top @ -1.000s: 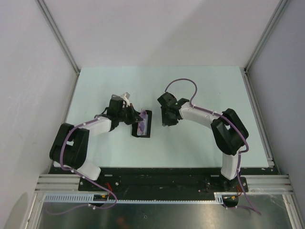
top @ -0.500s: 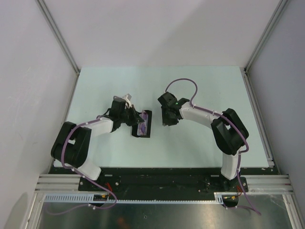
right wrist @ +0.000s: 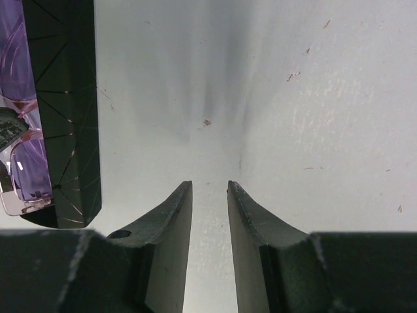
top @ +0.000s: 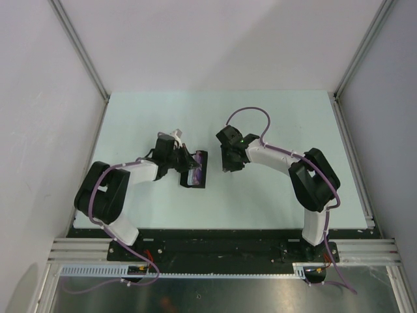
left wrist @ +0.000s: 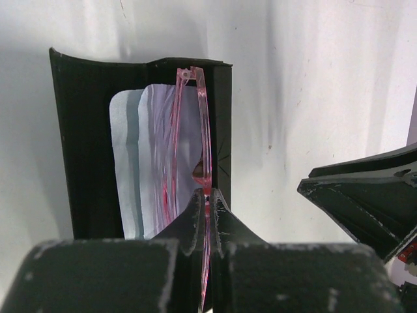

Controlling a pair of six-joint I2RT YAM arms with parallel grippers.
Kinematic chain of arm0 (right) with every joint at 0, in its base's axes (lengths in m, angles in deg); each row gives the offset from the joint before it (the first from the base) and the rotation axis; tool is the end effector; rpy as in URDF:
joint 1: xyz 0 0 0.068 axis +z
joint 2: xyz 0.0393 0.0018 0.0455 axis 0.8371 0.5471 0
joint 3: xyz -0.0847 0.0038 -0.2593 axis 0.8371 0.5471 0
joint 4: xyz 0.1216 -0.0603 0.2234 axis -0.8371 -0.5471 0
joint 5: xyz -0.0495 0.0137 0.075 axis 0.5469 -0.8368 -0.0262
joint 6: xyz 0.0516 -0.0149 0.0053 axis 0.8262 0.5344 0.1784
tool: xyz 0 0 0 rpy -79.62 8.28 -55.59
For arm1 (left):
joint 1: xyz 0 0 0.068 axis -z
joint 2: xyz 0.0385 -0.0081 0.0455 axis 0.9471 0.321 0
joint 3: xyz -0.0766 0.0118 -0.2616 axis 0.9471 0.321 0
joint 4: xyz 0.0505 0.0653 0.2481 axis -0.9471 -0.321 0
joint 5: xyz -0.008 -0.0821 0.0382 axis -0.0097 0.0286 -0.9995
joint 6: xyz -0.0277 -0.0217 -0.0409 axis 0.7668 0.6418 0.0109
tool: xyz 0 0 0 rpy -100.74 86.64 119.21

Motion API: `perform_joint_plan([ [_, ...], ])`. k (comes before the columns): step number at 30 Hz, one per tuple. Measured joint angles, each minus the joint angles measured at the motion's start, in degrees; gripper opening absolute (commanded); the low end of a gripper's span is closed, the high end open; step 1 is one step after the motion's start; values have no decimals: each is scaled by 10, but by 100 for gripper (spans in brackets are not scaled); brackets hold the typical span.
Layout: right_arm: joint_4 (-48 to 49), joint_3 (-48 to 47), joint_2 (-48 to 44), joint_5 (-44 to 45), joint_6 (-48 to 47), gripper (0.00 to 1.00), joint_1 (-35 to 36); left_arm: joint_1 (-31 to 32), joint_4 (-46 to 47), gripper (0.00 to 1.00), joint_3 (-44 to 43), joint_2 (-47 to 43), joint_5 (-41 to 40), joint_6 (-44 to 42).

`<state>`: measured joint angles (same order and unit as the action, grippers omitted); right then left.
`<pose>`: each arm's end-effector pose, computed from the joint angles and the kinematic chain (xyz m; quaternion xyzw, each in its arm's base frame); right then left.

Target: Organize the sunglasses

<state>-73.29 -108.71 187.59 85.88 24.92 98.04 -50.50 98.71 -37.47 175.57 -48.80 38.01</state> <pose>0.2987 0.2563 0.1942 -0.0675 0.9700 0.0933 0.2139 0.2912 -0.1235 0.1522 -0.0766 0.8962 -0.3417 0.2725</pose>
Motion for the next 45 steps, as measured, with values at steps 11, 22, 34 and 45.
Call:
perform_joint_plan([
  [11, 0, 0, 0, 0, -3, 33, -1, 0, 26, 0, 0, 18, 14, 4],
  [22, 0, 0, 0, 0, -3, 34, -1, 0, 43, 4, 2, 28, 28, 9],
  [34, 1, 0, 0, 0, -4, 34, -1, 0, 55, 34, 9, 37, 24, 17],
  [45, 5, 0, 0, -4, -6, 34, -1, 1, 37, 43, 10, 24, 16, 16],
])
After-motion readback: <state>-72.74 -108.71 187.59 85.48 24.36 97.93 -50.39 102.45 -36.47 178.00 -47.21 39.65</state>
